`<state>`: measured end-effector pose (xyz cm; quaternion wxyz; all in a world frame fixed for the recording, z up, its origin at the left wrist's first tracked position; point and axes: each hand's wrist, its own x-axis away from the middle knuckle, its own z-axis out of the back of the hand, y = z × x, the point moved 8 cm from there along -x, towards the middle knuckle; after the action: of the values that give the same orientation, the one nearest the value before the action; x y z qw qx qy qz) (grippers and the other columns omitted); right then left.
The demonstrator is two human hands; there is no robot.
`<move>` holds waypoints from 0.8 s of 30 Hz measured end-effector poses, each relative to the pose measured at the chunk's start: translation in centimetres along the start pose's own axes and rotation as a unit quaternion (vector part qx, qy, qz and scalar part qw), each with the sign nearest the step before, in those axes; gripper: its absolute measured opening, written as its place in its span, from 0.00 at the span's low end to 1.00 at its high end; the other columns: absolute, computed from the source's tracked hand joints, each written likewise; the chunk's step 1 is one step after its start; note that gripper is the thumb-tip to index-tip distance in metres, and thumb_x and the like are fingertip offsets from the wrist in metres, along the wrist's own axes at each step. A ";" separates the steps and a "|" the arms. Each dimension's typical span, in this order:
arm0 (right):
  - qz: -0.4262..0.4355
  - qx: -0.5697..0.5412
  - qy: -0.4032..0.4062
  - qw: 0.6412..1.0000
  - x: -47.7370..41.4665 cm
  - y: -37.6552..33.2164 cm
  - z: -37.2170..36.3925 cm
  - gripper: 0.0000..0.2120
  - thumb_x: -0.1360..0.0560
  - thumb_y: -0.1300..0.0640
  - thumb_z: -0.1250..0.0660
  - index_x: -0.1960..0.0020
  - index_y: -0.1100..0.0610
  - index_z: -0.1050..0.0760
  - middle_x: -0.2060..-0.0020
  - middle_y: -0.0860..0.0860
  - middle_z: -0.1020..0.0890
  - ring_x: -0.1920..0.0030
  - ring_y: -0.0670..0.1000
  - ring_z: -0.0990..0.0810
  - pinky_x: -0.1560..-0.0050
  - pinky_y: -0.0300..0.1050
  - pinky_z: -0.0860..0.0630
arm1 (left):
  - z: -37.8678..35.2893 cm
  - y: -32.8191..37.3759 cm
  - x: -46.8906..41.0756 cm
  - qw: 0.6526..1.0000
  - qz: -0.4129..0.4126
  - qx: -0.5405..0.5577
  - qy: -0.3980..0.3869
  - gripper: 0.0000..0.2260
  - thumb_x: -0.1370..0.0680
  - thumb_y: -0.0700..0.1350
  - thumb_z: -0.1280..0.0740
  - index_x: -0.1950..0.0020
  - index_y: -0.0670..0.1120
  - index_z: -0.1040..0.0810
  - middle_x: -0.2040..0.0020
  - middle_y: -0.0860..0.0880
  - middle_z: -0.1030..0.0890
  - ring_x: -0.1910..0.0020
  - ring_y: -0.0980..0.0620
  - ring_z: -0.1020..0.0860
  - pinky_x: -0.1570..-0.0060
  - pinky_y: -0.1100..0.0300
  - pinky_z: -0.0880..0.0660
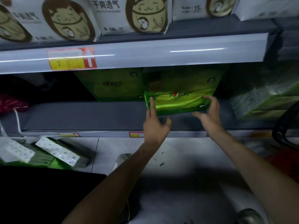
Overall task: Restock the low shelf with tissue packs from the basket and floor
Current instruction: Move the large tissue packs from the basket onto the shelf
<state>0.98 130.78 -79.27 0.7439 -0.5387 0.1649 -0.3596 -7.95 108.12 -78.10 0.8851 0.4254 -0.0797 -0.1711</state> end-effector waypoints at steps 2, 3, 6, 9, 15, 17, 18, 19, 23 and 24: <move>-0.024 -0.047 0.005 0.999 -0.3 0.0 0.2 0.33 0.34 0.64 0.22 0.35 0.46 0.31 0.33 0.50 0.33 0.31 0.55 0.29 0.32 0.50 0.29 | 0.3 0.0 -0.5 1.000 -0.013 -0.018 -0.016 0.41 0.21 0.53 0.29 0.15 0.57 0.51 0.29 0.46 0.26 0.52 0.53 0.22 0.48 0.58 0.24; -0.031 -0.061 0.012 0.998 -0.5 0.2 0.3 0.32 0.36 0.62 0.23 0.37 0.44 0.30 0.35 0.49 0.32 0.32 0.55 0.28 0.31 0.52 0.28 | 0.4 0.0 -0.8 0.999 -0.020 -0.029 -0.026 0.40 0.21 0.53 0.29 0.15 0.57 0.49 0.30 0.45 0.26 0.48 0.51 0.21 0.45 0.56 0.23; -0.031 -0.064 0.018 0.997 -0.2 0.3 0.7 0.30 0.33 0.64 0.24 0.36 0.45 0.30 0.35 0.49 0.33 0.32 0.54 0.28 0.30 0.53 0.29 | 0.3 0.1 -2.0 0.997 -0.021 -0.037 -0.064 0.39 0.20 0.54 0.29 0.15 0.57 0.49 0.26 0.44 0.28 0.43 0.49 0.21 0.39 0.58 0.27; -0.016 -0.021 -0.004 1.000 0.4 0.4 0.1 0.33 0.29 0.68 0.26 0.29 0.49 0.31 0.28 0.51 0.35 0.27 0.52 0.33 0.31 0.43 0.34 | 0.3 -0.3 -3.8 0.993 0.000 -0.046 -0.105 0.38 0.19 0.53 0.30 0.15 0.56 0.48 0.20 0.42 0.36 0.29 0.44 0.27 0.34 0.59 0.33; -0.028 0.074 -0.102 0.992 0.1 -0.1 -1.3 0.37 0.23 0.63 0.28 0.20 0.43 0.38 0.17 0.43 0.56 0.18 0.48 0.49 0.28 0.42 0.43 | 0.7 0.0 -6.3 0.978 -0.037 -0.177 -0.102 0.36 0.19 0.49 0.32 0.15 0.51 0.47 0.28 0.40 0.27 0.36 0.38 0.22 0.36 0.43 0.23; -0.019 0.113 -0.102 0.988 -0.1 0.1 -0.9 0.37 0.23 0.62 0.28 0.20 0.43 0.38 0.17 0.43 0.56 0.18 0.49 0.49 0.27 0.43 0.42 | -0.2 0.1 -5.4 0.963 -0.050 -0.245 -0.106 0.36 0.19 0.48 0.33 0.15 0.49 0.49 0.24 0.40 0.31 0.27 0.37 0.29 0.28 0.41 0.30; -0.003 0.154 -0.088 0.984 0.1 0.3 -0.5 0.36 0.24 0.61 0.28 0.20 0.44 0.36 0.17 0.45 0.55 0.18 0.50 0.46 0.27 0.42 0.40 | -1.0 0.1 -4.6 0.951 -0.058 -0.278 -0.120 0.36 0.19 0.48 0.35 0.15 0.49 0.50 0.21 0.40 0.35 0.22 0.38 0.37 0.23 0.40 0.37; 0.018 0.201 -0.068 0.977 0.4 0.5 -0.2 0.36 0.25 0.60 0.28 0.21 0.45 0.35 0.17 0.47 0.53 0.20 0.53 0.41 0.28 0.43 0.36 | -1.8 0.1 -3.7 0.940 -0.069 -0.304 -0.138 0.37 0.19 0.47 0.35 0.15 0.49 0.53 0.18 0.41 0.41 0.18 0.38 0.44 0.20 0.39 0.44; 0.052 0.294 -0.063 0.952 1.8 1.6 -1.2 0.38 0.26 0.56 0.28 0.20 0.44 0.38 0.22 0.51 0.46 0.33 0.61 0.25 0.37 0.54 0.23 | -4.6 -0.3 -2.3 0.908 -0.101 -0.362 -0.188 0.39 0.19 0.50 0.37 0.15 0.52 0.58 0.15 0.42 0.53 0.16 0.39 0.56 0.19 0.38 0.54; 0.046 0.301 -0.081 0.949 1.7 1.9 -1.8 0.39 0.26 0.54 0.28 0.19 0.43 0.40 0.21 0.50 0.46 0.33 0.61 0.24 0.37 0.54 0.23 | -4.9 -0.4 -2.4 0.904 -0.098 -0.370 -0.193 0.39 0.19 0.50 0.37 0.15 0.53 0.59 0.15 0.42 0.55 0.16 0.39 0.57 0.19 0.38 0.55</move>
<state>1.68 128.66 -81.41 0.8979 -0.3088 0.0128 -0.3135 -8.89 112.36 -81.52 0.9250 0.0321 -0.1379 -0.3525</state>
